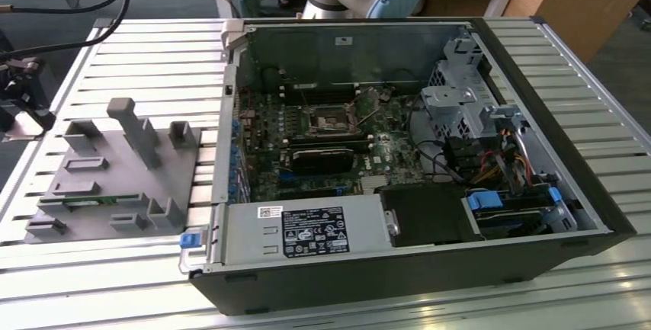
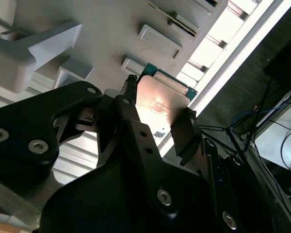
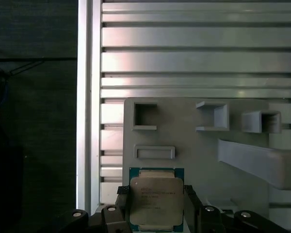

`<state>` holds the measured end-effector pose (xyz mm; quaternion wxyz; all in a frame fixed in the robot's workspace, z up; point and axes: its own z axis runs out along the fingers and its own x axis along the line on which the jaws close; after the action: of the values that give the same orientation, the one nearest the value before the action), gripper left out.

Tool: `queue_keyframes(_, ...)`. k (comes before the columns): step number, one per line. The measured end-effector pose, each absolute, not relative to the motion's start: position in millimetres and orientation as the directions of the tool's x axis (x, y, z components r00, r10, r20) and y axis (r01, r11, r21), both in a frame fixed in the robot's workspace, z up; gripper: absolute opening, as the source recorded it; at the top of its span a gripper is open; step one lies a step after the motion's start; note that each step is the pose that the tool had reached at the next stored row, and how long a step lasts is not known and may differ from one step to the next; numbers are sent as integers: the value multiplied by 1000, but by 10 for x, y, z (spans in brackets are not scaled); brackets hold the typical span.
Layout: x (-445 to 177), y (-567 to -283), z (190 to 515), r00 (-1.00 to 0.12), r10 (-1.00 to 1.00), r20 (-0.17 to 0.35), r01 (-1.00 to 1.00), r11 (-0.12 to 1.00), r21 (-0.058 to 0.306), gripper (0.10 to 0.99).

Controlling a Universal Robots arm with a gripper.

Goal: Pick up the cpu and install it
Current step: 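Pick up the cpu and move it towards the insertion slot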

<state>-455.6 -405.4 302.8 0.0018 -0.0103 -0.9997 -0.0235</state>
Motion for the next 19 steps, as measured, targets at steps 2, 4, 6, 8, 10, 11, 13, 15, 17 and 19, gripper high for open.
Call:
queue_keyframes(2, -4556, -4054, 3041, -1000, 20, 4, 21, 999, 47, 533)
queue_keyframes(4, -4556, -4054, 3055, -1000, 20, 4, 21, 999, 47, 533)
queue_keyframes(6, -4556, -4054, 3068, -1000, 20, 4, 21, 999, 47, 533)
queue_keyframes(8, -4556, -4054, 3088, -1000, 20, 4, 21, 999, 47, 533)
queue_keyframes(10, -4556, -4054, 3112, -1000, 20, 4, 21, 999, 47, 533)
queue_keyframes(11, -4556, -4054, 3126, -1000, 20, 4, 21, 999, 47, 533)
queue_keyframes(13, -4556, -4054, 3154, -1000, 20, 4, 21, 999, 47, 533)
queue_keyframes(15, -4556, -4054, 3186, -1000, 20, 4, 21, 999, 47, 533)
queue_keyframes(17, -4556, -4054, 3225, -1000, 20, 4, 21, 999, 47, 533)
queue_keyframes(19, -4556, -4054, 3270, -1000, 20, 4, 21, 999, 47, 533)
